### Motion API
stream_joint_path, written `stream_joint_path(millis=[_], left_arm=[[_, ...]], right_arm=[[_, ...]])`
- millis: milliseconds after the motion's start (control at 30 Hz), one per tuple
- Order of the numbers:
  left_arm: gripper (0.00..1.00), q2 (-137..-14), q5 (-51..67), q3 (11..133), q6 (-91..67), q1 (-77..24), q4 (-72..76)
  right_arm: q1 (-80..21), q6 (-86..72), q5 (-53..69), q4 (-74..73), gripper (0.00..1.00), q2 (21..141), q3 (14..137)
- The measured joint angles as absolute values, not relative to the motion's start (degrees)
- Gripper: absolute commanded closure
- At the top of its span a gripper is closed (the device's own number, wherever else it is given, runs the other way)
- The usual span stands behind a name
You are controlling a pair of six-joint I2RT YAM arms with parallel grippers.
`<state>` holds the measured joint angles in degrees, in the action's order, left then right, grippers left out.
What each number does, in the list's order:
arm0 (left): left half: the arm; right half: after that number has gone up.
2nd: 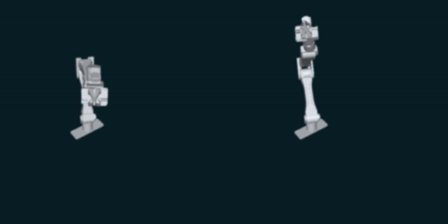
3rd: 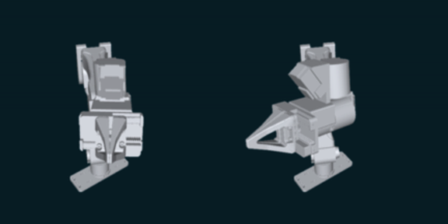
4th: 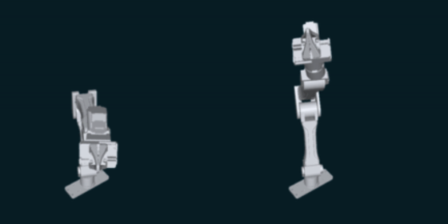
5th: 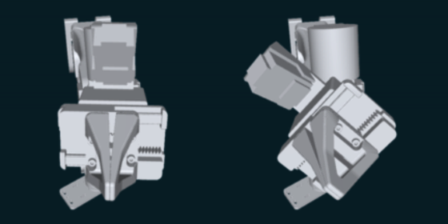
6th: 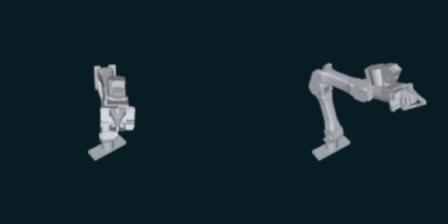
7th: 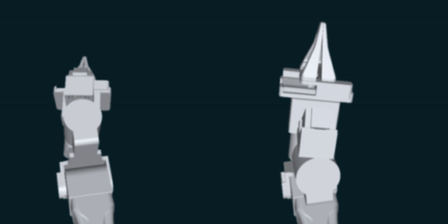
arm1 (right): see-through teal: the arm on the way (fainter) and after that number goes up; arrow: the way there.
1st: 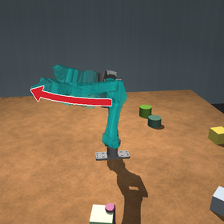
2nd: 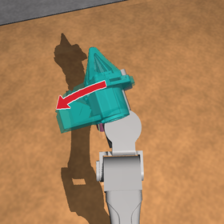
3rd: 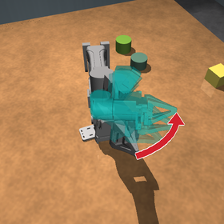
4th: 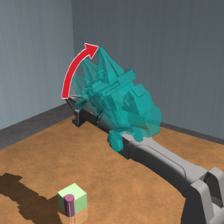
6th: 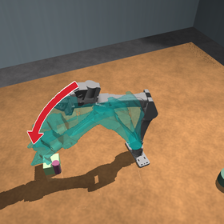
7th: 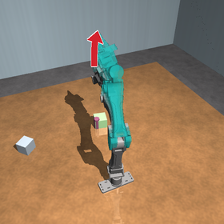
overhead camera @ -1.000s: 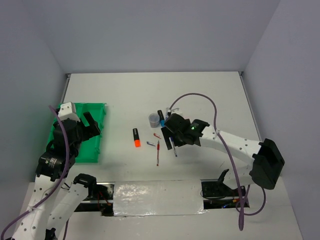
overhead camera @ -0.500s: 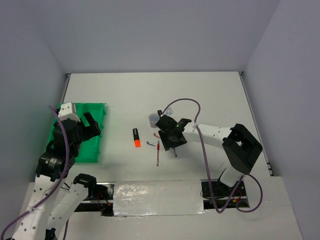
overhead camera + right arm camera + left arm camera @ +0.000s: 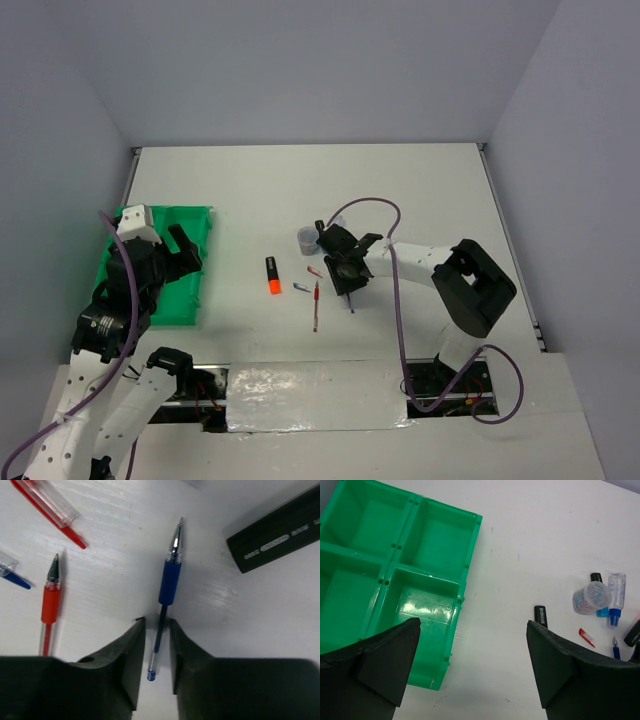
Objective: Sort the stationery into containers
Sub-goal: Pick up the pen from the center of the board.
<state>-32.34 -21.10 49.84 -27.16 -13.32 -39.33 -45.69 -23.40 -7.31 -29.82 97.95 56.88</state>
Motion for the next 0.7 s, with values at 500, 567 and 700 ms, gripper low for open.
stream_joint_path(millis=[500, 567, 700], left_arm=[[0.01, -32.36, -20.91, 49.84, -27.14, -13.32, -39.35], [0.01, -32.34, -20.82, 49.84, -27.09, -13.32, -39.33], [0.01, -34.09, -20.05, 51.88, -29.06, -13.32, -41.1]], right_arm=[[-44.53, -24.67, -6.37, -22.9, 1.0, 88.29, 46.44], [-44.53, -25.1, -5.96, -23.4, 1.0, 83.77, 43.7], [-44.56, -26.17, -7.03, -25.28, 1.0, 69.89, 41.56]])
